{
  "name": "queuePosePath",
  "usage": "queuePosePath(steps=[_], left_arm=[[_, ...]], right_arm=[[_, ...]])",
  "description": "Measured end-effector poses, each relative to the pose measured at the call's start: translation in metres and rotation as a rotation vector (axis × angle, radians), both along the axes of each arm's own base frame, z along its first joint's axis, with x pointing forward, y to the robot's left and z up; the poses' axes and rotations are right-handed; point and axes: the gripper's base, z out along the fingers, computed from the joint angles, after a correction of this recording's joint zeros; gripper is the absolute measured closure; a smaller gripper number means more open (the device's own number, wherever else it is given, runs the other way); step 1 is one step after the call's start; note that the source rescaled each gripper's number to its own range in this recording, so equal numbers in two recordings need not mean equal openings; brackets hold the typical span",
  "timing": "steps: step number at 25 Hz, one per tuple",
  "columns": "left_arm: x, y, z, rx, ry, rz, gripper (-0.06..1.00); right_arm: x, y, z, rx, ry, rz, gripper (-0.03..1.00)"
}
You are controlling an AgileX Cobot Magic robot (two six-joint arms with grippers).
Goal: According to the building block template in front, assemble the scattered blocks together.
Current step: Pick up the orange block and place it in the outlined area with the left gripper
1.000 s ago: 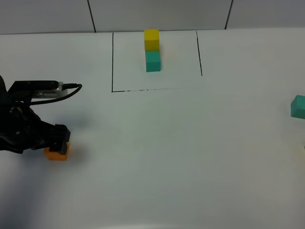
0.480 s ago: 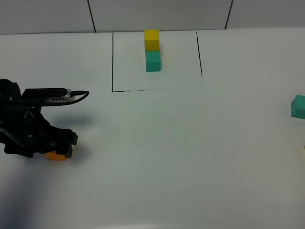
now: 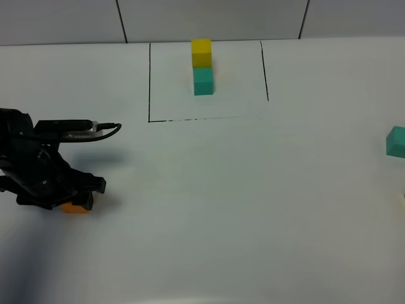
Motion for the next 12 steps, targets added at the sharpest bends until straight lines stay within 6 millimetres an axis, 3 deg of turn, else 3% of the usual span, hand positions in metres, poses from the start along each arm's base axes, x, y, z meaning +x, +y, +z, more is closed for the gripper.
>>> queuePosePath(steps=[3,4,12], left_arm=[[0.0002,0.0004,0.0,0.005,-0.002,-0.006,0.91],[0.0005,0.0005,0.0002,0.007,-0.003,-0.008,0.94],[0.0002,0.0006,0.0002,0.016,-0.003,-0.064,0.94]], right_arm=[[0.0,0.0,0.0,0.0,0.0,0.0,0.2],[0.0,0.0,0.0,0.0,0.0,0.0,0.2],[0.0,0.0,0.0,-0.001,0.0,0.0,0.2]])
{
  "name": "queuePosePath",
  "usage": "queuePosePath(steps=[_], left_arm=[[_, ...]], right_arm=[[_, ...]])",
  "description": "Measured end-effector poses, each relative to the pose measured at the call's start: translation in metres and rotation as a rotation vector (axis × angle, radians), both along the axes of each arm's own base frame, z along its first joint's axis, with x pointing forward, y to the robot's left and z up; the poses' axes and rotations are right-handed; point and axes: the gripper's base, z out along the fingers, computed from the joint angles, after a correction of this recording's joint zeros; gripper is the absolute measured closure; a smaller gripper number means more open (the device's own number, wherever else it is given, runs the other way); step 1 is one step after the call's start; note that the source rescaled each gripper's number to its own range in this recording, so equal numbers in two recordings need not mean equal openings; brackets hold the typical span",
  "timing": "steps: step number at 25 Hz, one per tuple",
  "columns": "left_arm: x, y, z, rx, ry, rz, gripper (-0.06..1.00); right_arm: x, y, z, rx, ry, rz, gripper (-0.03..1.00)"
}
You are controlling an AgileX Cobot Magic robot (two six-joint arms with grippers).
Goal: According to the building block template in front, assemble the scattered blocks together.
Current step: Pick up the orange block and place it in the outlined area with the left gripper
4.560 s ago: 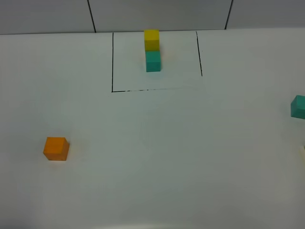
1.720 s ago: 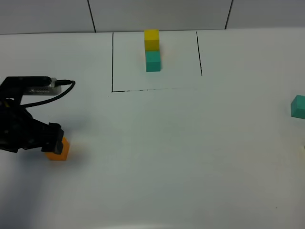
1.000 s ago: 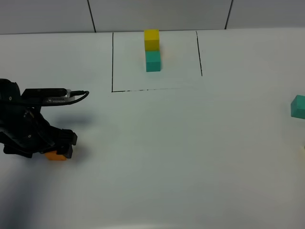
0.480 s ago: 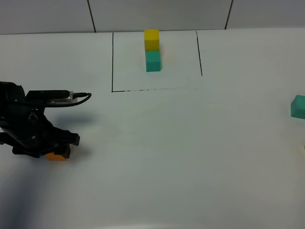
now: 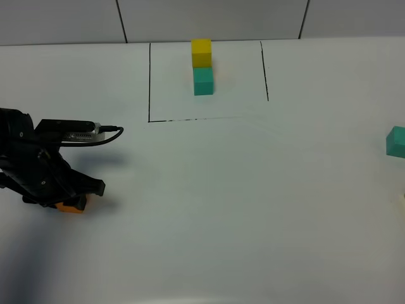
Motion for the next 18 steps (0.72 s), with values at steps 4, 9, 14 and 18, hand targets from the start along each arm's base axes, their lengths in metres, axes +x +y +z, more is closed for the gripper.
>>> queuePosePath(steps=[4,9,14,18], left_arm=[[0.0,0.0,0.0,0.002,0.0,-0.014,0.94],[-0.001,0.0,0.0,0.004,0.009,-0.015,0.94],[0.0,0.0,0.002,0.007,0.028,-0.015,0.94],[0.005,-0.001,0.011,0.011,0.046,-0.026,0.94]], right_arm=[[0.0,0.0,0.0,0.0,0.0,0.0,0.2],[0.0,0.0,0.0,0.0,0.0,0.0,0.2],[0.0,0.0,0.0,0.0,0.0,0.0,0.2],[0.0,0.0,0.0,0.0,0.0,0.0,0.2]])
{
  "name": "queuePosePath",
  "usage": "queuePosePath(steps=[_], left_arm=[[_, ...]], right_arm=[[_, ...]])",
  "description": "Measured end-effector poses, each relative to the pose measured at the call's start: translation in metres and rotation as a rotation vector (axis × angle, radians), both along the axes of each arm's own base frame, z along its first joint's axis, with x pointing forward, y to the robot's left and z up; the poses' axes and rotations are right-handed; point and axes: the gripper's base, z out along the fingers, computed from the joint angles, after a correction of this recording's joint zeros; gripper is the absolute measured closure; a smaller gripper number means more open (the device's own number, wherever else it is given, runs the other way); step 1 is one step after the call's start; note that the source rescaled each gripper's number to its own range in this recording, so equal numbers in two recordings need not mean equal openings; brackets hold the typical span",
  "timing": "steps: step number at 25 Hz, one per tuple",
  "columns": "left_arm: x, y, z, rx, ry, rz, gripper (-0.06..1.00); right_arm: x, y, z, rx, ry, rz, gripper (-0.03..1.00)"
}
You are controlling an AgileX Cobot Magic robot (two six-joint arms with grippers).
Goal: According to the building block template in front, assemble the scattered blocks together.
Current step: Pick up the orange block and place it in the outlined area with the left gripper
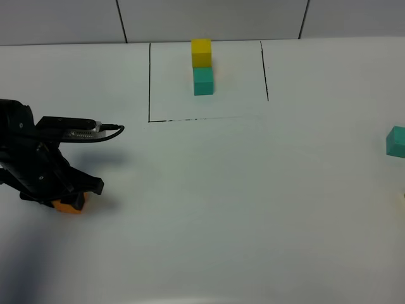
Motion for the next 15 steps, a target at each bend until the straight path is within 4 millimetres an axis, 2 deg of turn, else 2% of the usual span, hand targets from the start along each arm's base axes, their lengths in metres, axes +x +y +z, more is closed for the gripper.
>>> queuePosePath(steps=[8,15], left_arm=[[0.003,-0.003,0.007,0.004,0.009,-0.036,0.94],[0.008,-0.019,0.015,0.0,-0.016,-0.087,0.94]], right_arm=[[0.0,0.0,0.0,0.0,0.0,0.0,0.2],[0.0,0.0,0.0,0.0,0.0,0.0,0.2]])
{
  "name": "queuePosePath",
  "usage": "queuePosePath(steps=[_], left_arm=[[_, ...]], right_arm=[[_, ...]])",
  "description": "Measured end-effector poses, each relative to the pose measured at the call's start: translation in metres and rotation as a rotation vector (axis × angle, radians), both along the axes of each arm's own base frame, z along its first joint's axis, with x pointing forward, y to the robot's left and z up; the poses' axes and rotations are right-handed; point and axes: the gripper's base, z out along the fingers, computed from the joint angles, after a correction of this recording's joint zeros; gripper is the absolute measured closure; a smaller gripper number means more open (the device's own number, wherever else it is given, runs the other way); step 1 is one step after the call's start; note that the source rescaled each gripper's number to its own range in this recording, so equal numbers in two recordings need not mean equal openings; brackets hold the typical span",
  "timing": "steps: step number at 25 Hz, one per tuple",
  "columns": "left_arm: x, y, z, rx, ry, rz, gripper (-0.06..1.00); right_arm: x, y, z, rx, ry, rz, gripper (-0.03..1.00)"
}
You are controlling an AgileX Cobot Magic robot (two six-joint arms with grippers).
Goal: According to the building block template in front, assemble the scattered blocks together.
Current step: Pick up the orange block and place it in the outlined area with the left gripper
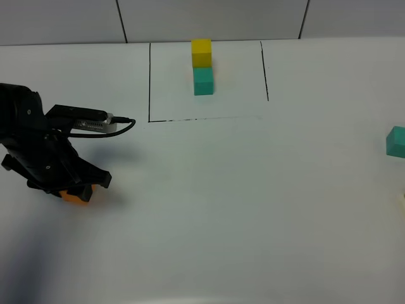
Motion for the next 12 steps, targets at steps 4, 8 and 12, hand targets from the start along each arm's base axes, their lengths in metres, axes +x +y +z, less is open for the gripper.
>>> queuePosePath(steps=[4,8,12], left_arm=[[0.007,-0.011,0.011,-0.006,-0.021,-0.032,0.94],[0.014,-0.02,0.023,-0.008,-0.043,-0.067,0.94],[0.019,-0.027,0.035,-0.002,-0.051,-0.17,0.94]], right_arm=[[0.0,0.0,0.0,0.0,0.0,0.0,0.2],[0.0,0.0,0.0,0.0,0.0,0.0,0.2],[0.0,0.0,0.0,0.0,0.0,0.0,0.2]])
